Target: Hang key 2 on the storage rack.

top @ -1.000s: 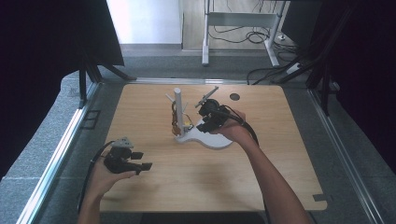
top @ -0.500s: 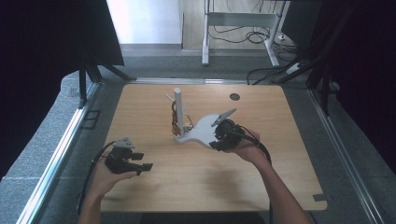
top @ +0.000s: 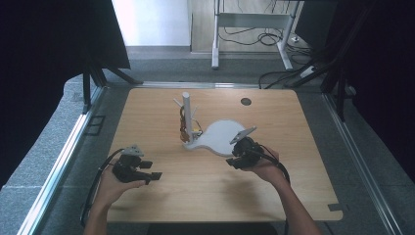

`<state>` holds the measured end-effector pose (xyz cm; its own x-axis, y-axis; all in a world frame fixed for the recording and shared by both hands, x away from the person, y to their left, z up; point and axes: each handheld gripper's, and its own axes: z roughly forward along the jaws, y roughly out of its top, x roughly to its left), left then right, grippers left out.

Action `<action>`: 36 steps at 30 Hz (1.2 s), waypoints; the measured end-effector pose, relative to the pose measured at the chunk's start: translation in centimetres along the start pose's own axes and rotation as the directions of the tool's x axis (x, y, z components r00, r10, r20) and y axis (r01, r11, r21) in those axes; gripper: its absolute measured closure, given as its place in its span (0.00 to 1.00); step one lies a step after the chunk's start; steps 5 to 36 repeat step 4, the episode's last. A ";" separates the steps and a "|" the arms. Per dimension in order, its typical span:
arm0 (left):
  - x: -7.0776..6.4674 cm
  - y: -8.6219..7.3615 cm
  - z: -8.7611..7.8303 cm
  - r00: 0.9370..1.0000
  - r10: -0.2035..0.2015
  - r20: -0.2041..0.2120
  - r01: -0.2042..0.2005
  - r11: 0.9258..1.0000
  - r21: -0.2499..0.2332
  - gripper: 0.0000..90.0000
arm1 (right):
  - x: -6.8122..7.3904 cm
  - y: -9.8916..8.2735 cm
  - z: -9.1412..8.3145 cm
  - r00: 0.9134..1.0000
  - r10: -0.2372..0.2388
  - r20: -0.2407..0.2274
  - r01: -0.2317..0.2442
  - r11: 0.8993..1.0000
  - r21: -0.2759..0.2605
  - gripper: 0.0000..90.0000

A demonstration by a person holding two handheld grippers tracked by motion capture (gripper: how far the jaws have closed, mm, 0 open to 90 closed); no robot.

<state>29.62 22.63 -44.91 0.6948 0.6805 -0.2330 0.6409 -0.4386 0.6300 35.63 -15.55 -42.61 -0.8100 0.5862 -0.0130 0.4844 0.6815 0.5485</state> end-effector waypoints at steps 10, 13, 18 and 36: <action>0.0 0.0 0.1 1.000 0.001 0.000 -0.001 1.000 0.002 0.40 | 0.1 0.0 -0.1 1.000 -0.007 0.005 0.007 1.000 -0.007 0.62; 0.0 0.0 0.1 1.000 0.001 0.000 -0.001 1.000 0.002 0.40 | 0.1 0.0 -0.1 1.000 -0.007 0.005 0.007 1.000 -0.007 0.62; 0.0 0.0 0.1 1.000 0.001 0.000 -0.001 1.000 0.002 0.40 | 0.1 0.0 -0.1 1.000 -0.007 0.005 0.007 1.000 -0.007 0.62; 0.0 0.0 0.1 1.000 0.001 0.000 -0.001 1.000 0.002 0.40 | 0.1 0.0 -0.1 1.000 -0.007 0.005 0.007 1.000 -0.007 0.62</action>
